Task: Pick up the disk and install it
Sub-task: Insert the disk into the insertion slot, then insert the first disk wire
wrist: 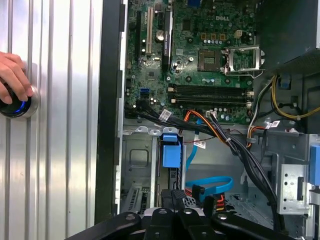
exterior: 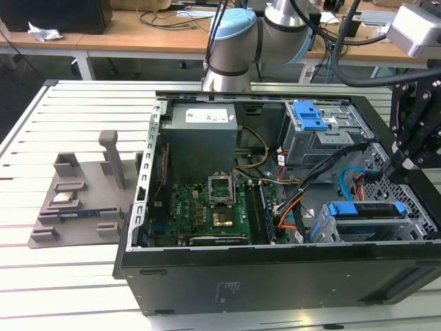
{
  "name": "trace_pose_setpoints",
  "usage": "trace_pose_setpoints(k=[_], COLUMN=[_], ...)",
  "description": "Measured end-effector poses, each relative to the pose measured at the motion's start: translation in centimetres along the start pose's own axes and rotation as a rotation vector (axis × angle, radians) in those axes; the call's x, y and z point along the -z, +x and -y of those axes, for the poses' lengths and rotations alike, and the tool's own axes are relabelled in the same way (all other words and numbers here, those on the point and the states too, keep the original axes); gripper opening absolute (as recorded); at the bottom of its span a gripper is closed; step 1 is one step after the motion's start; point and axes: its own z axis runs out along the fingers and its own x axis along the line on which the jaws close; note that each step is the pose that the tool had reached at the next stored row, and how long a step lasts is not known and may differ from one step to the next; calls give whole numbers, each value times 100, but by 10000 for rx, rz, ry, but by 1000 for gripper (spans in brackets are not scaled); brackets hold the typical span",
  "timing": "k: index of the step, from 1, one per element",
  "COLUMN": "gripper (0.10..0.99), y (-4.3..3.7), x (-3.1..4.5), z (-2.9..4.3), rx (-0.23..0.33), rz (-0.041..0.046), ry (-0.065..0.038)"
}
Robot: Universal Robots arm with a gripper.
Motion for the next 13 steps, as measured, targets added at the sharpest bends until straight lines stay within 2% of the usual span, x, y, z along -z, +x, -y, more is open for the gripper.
trace_pose_setpoints(k=[3, 5, 8, 9, 13], gripper=[106, 106, 106, 106, 106], y=[0, -2, -10, -13, -23], x=[-4, -5, -5, -10, -22], z=[0, 30, 139, 194, 269], rx=[0, 0, 0, 0, -1], rz=[0, -5, -30, -30, -33], ry=[0, 0, -7, -13, -19])
